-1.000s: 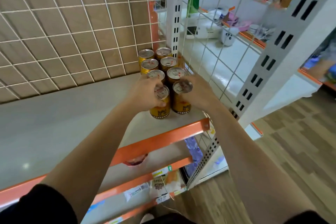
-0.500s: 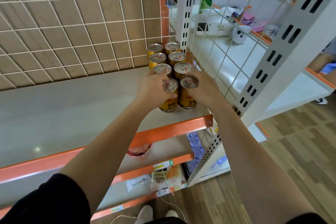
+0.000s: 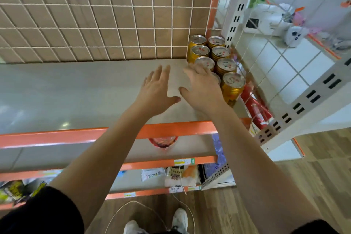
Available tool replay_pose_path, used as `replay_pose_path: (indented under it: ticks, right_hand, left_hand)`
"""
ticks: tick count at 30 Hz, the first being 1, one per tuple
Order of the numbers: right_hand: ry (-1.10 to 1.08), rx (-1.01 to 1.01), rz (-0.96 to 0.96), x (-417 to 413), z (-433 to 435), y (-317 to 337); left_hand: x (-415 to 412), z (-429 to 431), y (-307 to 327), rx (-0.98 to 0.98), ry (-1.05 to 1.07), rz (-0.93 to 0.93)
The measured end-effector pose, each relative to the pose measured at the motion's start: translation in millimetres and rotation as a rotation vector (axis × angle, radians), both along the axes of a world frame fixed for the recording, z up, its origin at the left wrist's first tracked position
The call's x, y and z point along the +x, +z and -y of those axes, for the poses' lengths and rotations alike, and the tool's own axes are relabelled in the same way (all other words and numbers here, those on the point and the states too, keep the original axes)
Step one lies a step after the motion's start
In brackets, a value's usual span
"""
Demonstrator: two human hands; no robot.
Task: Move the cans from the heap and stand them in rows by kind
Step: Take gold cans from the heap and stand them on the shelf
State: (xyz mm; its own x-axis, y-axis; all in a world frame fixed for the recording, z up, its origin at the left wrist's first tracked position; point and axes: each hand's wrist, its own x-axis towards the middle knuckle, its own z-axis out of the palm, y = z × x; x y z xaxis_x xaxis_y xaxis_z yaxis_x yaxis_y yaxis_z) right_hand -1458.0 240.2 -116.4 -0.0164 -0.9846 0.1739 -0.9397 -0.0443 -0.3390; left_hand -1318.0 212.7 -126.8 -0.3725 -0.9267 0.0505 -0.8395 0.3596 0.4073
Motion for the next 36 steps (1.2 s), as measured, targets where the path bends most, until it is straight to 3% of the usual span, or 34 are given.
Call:
replay_pose_path:
  ticks: [8,23,36]
  right_hand:
    - [0.261,0.08,0.016,139.2,23.4,-12.7]
    - [0.523,0.034,-0.001,467.7,22.2,-14.5]
    - [0.77,0.037,-0.018,669.4,45.3,-24.6]
  left_hand:
    - [145.6,-9.0,-12.0,-0.017,0.295,0.141]
    - [527.8,-90.1,-11.9,-0.074,0.86,0.12]
    - [726.0,-138.1,-17.2,-0.058,1.181,0.066]
